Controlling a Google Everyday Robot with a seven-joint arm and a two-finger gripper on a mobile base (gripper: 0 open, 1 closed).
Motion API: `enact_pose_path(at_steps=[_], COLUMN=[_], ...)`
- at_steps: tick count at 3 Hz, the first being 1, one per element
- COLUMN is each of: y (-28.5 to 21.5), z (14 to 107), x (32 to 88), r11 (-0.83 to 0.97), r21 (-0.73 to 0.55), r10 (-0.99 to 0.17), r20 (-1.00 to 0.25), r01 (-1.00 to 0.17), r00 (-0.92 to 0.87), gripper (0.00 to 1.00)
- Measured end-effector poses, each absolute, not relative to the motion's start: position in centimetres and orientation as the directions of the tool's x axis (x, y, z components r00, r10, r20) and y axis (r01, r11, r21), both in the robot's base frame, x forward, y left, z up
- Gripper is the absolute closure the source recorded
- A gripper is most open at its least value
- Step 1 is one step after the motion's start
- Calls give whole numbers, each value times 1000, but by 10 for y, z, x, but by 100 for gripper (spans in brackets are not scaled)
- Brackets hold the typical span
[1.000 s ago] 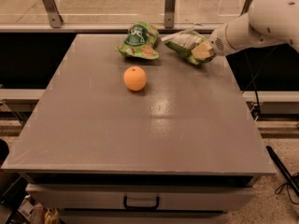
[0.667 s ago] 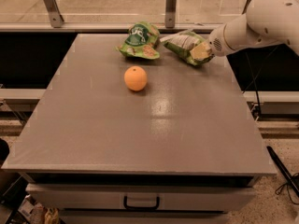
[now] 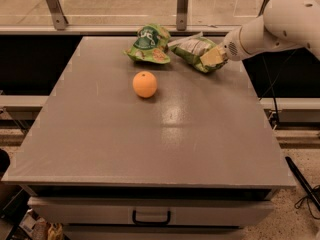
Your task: Move green jalapeno chip bag near green rice chip bag
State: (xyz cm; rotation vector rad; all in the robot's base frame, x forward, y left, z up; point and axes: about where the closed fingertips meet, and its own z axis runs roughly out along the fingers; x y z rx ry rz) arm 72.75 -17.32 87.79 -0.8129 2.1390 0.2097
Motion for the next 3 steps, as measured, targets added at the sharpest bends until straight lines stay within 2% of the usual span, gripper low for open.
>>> enact_pose_path(at_steps=[1, 2, 3], y=[-171, -169, -169], z=[876, 875, 875], x=[728, 728, 728], r11=[776, 774, 774], r21=[-121, -120, -120], r10=[-481, -482, -482], r20=[-748, -748, -748], r01=[-619, -621, -621], r00=[-457, -457, -457], gripper=[12, 0, 0])
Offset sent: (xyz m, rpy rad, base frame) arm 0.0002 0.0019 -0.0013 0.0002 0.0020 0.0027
